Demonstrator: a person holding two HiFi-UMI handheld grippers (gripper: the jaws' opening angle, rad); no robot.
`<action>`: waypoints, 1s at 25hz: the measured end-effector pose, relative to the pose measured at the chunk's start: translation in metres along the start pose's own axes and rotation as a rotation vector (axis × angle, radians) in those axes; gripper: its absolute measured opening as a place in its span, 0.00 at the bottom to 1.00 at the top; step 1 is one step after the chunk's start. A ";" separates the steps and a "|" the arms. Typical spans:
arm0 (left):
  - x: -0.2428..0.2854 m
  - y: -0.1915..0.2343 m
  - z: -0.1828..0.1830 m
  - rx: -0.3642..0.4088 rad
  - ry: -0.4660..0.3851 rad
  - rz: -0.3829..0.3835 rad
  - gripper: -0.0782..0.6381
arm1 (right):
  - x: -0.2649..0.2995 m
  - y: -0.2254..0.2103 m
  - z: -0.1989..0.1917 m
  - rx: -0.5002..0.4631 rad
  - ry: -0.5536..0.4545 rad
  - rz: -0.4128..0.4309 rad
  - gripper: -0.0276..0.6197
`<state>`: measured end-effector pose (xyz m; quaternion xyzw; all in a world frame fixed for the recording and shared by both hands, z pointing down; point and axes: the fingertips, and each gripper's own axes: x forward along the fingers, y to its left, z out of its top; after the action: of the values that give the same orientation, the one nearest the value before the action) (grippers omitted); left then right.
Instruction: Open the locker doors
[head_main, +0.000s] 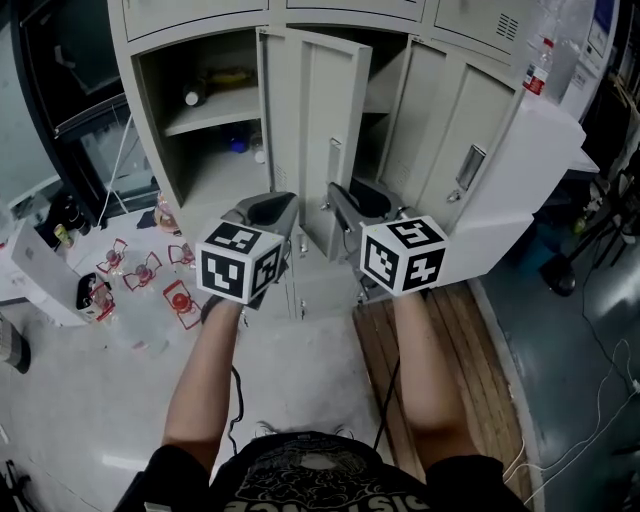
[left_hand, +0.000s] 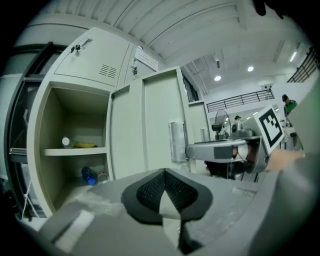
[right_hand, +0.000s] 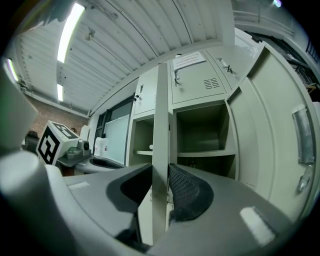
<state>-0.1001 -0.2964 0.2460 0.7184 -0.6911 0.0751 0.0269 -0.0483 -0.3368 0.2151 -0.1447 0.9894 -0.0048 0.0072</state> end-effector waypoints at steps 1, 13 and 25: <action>0.002 -0.001 0.001 0.002 -0.002 -0.005 0.11 | 0.000 -0.002 0.000 0.003 -0.002 -0.006 0.20; 0.008 -0.005 0.001 0.003 0.002 -0.010 0.11 | -0.004 -0.010 0.000 -0.008 -0.003 -0.025 0.20; -0.014 -0.003 -0.006 -0.020 0.010 0.080 0.11 | -0.009 0.003 -0.006 -0.039 0.022 0.026 0.23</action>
<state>-0.0978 -0.2817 0.2497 0.6895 -0.7198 0.0726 0.0346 -0.0405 -0.3313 0.2216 -0.1317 0.9912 0.0130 -0.0063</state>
